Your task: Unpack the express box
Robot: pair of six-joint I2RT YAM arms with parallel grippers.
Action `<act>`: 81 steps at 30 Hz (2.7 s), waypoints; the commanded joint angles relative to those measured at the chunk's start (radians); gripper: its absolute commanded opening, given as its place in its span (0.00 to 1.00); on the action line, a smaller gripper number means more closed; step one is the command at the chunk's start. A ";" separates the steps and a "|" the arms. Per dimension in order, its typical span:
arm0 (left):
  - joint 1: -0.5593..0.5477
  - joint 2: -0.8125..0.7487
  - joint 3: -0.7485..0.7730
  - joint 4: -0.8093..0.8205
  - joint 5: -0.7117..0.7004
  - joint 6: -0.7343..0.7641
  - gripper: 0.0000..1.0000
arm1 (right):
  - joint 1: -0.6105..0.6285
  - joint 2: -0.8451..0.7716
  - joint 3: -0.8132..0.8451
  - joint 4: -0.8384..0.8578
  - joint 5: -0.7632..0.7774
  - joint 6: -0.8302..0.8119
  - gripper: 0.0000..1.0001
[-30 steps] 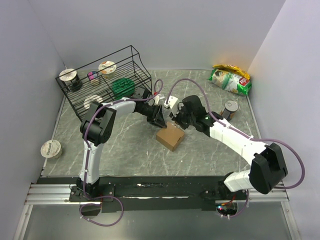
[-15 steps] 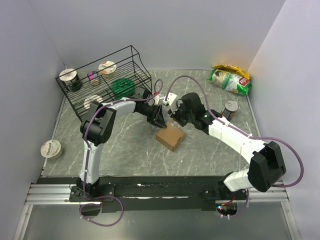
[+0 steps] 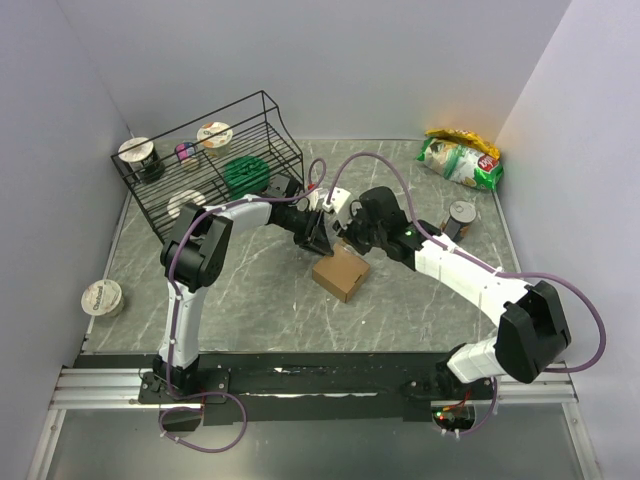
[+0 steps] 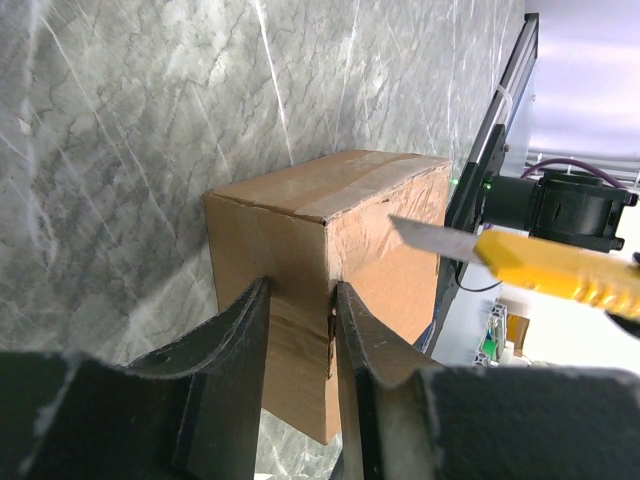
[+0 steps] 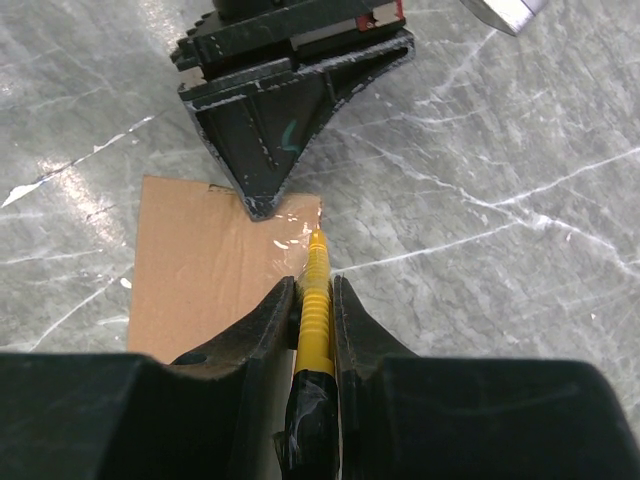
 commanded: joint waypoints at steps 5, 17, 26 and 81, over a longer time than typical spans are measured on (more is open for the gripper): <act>-0.010 0.060 -0.013 -0.052 -0.144 0.050 0.33 | 0.029 0.027 0.049 0.072 0.036 0.014 0.00; -0.010 0.060 -0.013 -0.054 -0.144 0.051 0.33 | 0.049 0.043 0.043 0.092 0.056 -0.016 0.00; -0.010 0.066 -0.010 -0.055 -0.139 0.051 0.33 | 0.049 0.040 0.038 0.110 0.085 -0.030 0.00; -0.013 0.078 -0.007 -0.064 -0.167 0.048 0.01 | 0.115 0.005 -0.032 -0.110 0.283 0.073 0.00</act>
